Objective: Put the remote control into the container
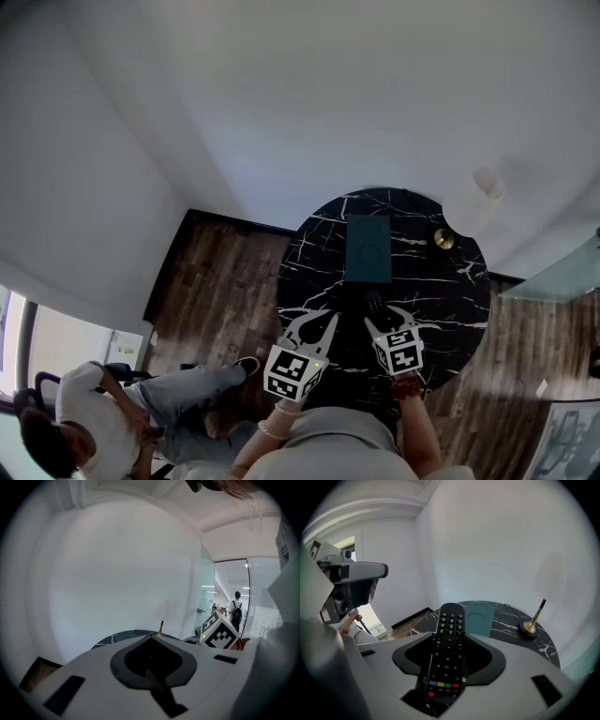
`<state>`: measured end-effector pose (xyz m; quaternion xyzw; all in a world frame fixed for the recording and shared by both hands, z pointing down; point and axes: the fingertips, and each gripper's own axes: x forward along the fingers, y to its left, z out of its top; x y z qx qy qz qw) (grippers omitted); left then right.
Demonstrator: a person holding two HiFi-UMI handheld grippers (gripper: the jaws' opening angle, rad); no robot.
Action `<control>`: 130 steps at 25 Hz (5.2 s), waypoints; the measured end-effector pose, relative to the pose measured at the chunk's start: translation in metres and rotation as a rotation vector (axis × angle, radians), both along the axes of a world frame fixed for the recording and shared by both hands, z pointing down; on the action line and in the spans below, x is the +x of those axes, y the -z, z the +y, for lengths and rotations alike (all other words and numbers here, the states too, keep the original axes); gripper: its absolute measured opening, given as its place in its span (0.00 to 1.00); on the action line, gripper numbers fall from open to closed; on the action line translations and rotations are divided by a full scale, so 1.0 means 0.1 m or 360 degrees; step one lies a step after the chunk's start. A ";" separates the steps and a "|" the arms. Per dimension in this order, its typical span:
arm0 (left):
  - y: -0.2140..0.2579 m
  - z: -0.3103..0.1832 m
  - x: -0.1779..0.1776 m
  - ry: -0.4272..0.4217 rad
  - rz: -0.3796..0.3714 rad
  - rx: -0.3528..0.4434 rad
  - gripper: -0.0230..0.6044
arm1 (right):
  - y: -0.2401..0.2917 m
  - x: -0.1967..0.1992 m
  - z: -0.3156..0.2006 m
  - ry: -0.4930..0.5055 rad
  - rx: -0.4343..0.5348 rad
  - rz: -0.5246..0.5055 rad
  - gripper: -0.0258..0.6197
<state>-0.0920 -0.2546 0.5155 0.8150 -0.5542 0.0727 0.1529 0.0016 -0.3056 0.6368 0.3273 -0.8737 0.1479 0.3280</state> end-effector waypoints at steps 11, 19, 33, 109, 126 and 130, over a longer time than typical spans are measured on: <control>-0.09 -0.07 -0.26 0.0087 0.0014 -0.0048 0.05 | -0.82 -0.10 -0.23 -0.0068 -0.0255 0.0218 0.37; -0.19 -0.09 -0.44 0.0147 0.0022 -0.0096 0.05 | -1.39 -0.13 -0.27 -0.0155 -0.0471 0.0355 0.37; -0.33 -0.10 -0.62 0.0183 0.0016 -0.0170 0.05 | -1.75 -0.22 -0.18 -0.0108 -0.0572 0.0607 0.37; 0.37 -0.21 1.23 -0.0471 -0.0012 0.0152 0.05 | 1.63 0.89 0.26 -0.0437 0.0608 -0.0616 0.06; 0.41 -0.08 1.19 -0.0452 -0.0013 0.0168 0.05 | 1.61 0.85 0.33 -0.0416 0.0607 -0.0577 0.06; 0.40 -0.06 1.16 -0.0437 -0.0013 0.0163 0.05 | 1.59 0.80 0.34 -0.0393 0.0591 -0.0578 0.06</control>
